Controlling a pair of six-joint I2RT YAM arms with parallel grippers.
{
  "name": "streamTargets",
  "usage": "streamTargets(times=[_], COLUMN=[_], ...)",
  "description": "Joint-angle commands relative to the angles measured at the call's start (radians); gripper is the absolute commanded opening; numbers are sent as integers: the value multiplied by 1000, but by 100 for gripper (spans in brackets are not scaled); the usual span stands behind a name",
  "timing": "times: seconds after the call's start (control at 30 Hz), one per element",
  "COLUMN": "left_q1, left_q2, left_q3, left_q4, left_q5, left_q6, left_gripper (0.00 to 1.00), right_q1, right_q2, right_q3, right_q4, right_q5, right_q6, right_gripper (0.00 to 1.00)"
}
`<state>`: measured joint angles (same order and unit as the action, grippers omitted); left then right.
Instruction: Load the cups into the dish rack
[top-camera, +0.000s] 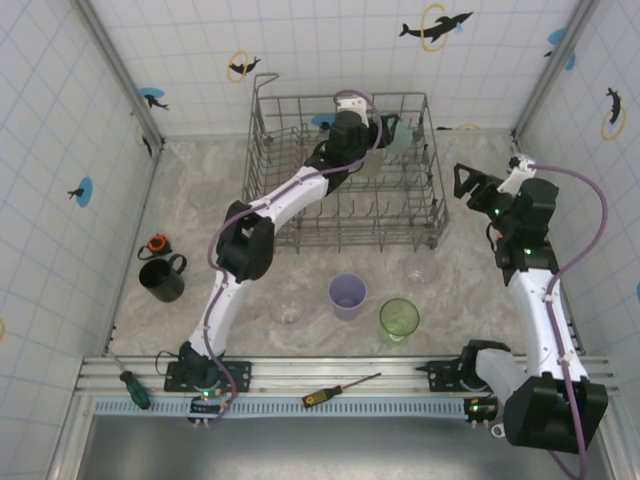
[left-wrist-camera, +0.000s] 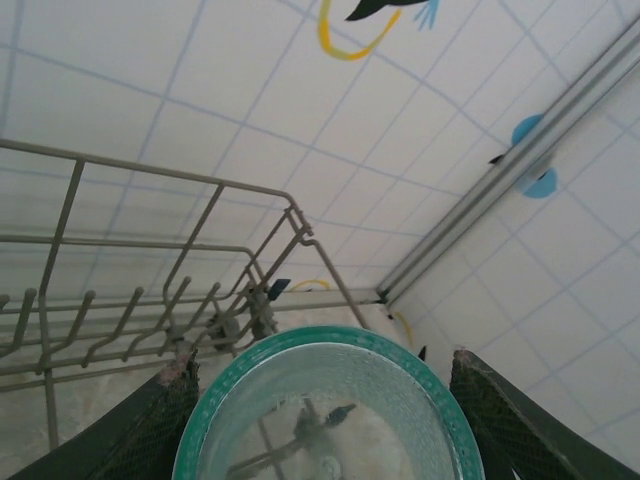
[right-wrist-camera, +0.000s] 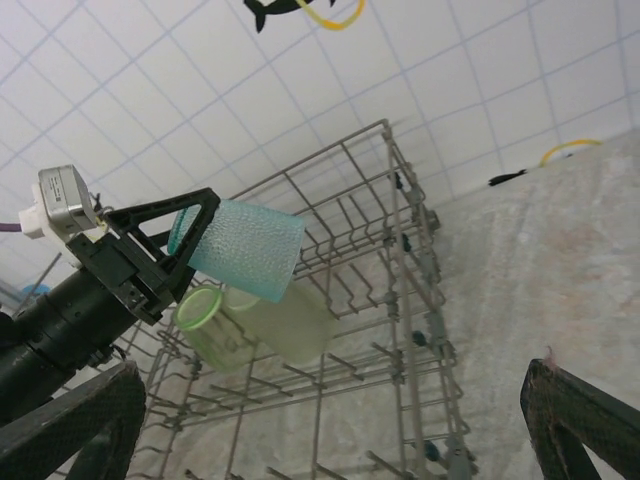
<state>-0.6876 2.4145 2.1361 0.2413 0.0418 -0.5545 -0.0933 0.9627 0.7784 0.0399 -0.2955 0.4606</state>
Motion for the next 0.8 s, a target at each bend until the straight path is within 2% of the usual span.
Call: streamTargets(times=[0.0,0.4,0.77], left_q1=[-23,-50,-55], left_q2=[41,107,178], left_q3=[56,85,116], left_q4=[74,162,138], left_q5=[-38,-70,-152], left_q6=[94,121,210], left_gripper=[0,0,0], right_q1=[-16,-32,-34], right_q2=[-23,-28,-44], right_q3=[-44,-119,-131], right_q4=[-4,30,64], right_q5=[18,-8,-16], right_q6=[-28,-12,-8], right_gripper=[100,100,100])
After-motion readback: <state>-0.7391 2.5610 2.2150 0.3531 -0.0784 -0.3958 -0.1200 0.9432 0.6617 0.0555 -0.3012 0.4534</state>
